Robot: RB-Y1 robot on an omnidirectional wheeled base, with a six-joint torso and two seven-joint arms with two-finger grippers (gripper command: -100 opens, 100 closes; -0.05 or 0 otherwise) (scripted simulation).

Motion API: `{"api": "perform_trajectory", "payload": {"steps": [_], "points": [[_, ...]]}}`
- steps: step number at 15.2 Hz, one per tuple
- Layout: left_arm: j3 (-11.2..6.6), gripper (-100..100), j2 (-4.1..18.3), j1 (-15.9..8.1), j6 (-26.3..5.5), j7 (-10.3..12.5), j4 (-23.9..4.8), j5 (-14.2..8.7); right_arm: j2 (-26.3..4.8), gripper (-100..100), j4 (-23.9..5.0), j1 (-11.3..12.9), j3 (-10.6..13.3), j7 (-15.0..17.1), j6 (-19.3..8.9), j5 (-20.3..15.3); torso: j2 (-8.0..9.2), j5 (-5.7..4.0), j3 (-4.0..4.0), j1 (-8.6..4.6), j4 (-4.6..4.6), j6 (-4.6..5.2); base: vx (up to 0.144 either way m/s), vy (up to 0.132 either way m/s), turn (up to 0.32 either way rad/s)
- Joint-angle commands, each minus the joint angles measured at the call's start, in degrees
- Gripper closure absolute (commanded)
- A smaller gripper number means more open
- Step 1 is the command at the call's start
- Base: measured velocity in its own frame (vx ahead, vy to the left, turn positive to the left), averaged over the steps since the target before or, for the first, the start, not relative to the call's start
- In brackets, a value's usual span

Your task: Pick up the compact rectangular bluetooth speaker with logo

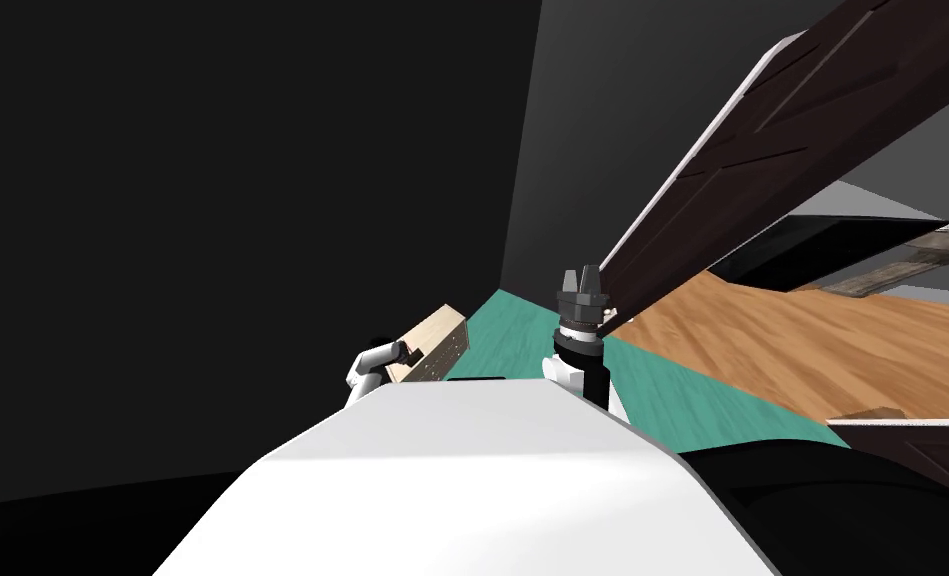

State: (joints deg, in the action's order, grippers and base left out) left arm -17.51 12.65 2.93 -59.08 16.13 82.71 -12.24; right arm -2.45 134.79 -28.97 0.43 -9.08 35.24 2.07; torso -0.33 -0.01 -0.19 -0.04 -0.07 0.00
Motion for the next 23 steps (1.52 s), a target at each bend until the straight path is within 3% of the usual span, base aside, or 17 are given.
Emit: {"api": "perform_trajectory", "payload": {"steps": [1, 2, 3, 12, 16, 23], "points": [[-0.33, -100, -0.02, -0.34, -2.82, 0.75, -0.96, -0.03, 0.0, 0, 0.0, 0.0, 0.0, 0.0, 0.0, 0.0, 0.0, 0.0, 0.0, 0.0, 0.0, 0.0, 0.073, -0.023, 0.056], [-0.33, -100, -0.02, -0.34, -2.82, 0.75, -0.96, -0.03, 0.0, 0, 0.0, 0.0, 0.0, 0.0, 0.0, 0.0, -0.01, 0.0, -0.01, 0.01, -0.01, -0.01, 0.051, -0.014, 0.021], [-0.77, -100, 0.14, -0.98, -4.97, 1.44, -2.46, -0.18, 0.0, 0, 0.0, 0.0, 0.0, 0.0, 0.0, 0.0, 0.02, 0.0, 0.01, 0.03, 0.0, 0.0, 0.052, -0.017, 0.033], [-2.49, -100, 0.81, -3.38, -13.64, 3.98, -8.12, -0.69, 0.0, 0, 0.0, 0.0, 0.0, 0.0, 0.0, 0.0, -0.03, 0.02, -0.02, 0.09, -0.01, 0.0, 0.071, -0.011, 0.044], [-2.99, -100, 1.02, -4.04, -15.96, 4.68, -9.69, -0.81, 0.0, 0, 0.0, 0.0, 0.0, 0.0, 0.0, 0.0, -0.01, 0.03, -0.01, 0.15, -0.01, 0.0, 0.065, 0.004, 0.032], [-2.26, -100, 0.1, -4.13, -9.77, 3.69, -14.2, -0.38, 0.0, 0, 0.0, 0.01, 0.0, 0.0, 0.0, 0.0, 0.21, 0.04, 0.12, 0.18, 0.04, 0.0, 0.02, 0.01, 0.02]]}}
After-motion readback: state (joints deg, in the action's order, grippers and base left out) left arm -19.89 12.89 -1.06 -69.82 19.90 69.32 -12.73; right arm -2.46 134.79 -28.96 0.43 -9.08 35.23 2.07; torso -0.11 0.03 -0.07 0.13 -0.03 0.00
